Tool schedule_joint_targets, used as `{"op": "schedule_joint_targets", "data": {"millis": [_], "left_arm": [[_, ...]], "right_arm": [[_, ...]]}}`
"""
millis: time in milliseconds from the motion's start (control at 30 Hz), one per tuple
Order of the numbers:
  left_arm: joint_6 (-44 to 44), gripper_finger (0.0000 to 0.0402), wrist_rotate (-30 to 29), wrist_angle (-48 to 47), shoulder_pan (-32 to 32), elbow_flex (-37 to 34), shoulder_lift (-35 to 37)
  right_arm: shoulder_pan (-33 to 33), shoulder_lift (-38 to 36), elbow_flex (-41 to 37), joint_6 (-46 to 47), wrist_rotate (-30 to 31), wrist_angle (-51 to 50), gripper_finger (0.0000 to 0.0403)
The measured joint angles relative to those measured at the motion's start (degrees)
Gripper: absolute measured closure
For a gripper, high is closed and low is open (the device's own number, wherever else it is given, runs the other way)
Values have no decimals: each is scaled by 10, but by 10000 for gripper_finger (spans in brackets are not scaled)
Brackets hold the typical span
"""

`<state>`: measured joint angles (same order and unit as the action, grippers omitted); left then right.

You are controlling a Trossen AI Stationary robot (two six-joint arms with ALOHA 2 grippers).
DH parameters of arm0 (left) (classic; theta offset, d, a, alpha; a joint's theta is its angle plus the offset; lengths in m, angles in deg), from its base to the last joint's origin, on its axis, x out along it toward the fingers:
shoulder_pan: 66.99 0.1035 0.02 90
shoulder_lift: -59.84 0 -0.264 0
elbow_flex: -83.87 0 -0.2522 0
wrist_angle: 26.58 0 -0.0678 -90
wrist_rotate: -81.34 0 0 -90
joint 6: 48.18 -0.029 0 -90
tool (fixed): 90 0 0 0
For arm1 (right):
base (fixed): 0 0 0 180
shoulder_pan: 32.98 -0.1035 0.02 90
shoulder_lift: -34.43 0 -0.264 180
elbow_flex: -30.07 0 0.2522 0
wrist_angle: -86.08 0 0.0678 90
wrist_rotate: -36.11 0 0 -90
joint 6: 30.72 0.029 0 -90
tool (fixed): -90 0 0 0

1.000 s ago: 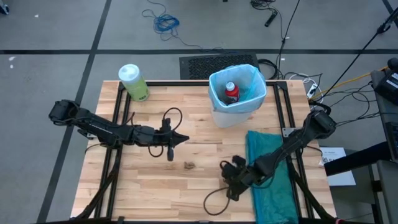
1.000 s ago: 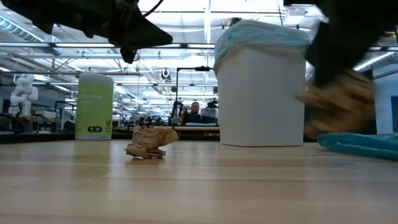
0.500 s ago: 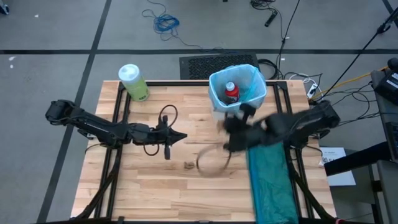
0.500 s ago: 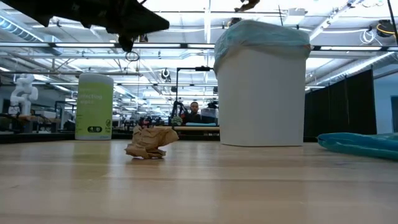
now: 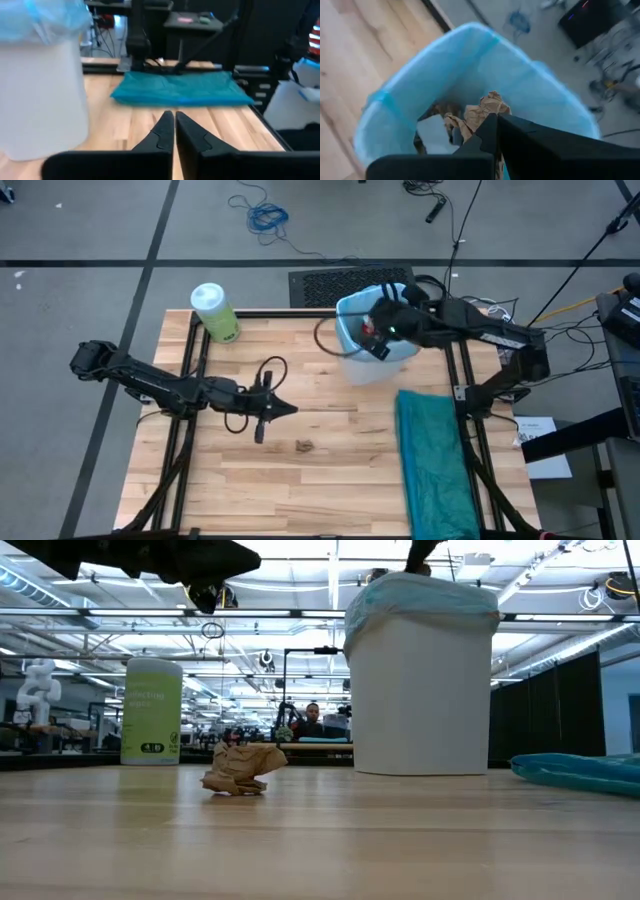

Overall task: Place trash/remove bag and relplace
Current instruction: Put the brown paper trash into the trash bin

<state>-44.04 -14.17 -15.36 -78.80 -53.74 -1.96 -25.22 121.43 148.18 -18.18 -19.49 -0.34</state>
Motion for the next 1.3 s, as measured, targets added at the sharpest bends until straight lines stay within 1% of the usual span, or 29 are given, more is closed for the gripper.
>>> {"op": "schedule_joint_targets", "data": {"millis": [67, 133, 267, 367, 467, 600, 733, 800, 967, 1133, 1233, 1300], "left_arm": [[1, 367, 14, -26, -2, 0, 0], [16, 346, 28, -61, -5, 0, 0], [45, 298, 50, -123, -14, 0, 0], [46, 264, 66, -128, -27, 0, 0], [54, 237, 79, -126, -44, 0, -11], [76, 218, 73, -134, -58, 0, -55], [76, 216, 66, -113, -59, 0, -116], [76, 216, 65, -86, -59, 0, -146], [76, 216, 63, -58, -56, 0, -208], [76, 216, 62, -38, -45, 16, -262], [76, 216, 61, -3, -37, 23, -290], [76, 216, 61, 3, -31, 29, -307]], "right_arm": [[21, 9, 0, -4, -29, -2, 383], [34, 13, -1, -12, -46, -1, 358], [41, 21, -1, -27, -44, 15, 279], [43, 21, -1, -34, -43, 35, 214], [43, 21, -1, -39, -43, 38, 157], [42, 21, -1, -42, -44, 37, 109], [41, 21, -1, -40, -45, 36, 89], [41, 21, -1, -40, -45, 36, 88], [41, 21, -1, -41, -49, 35, 89], [33, 21, -1, -40, -100, 34, 89], [22, 21, -1, -34, -108, 30, 90], [12, 21, -1, -28, -108, 19, 90]]}}
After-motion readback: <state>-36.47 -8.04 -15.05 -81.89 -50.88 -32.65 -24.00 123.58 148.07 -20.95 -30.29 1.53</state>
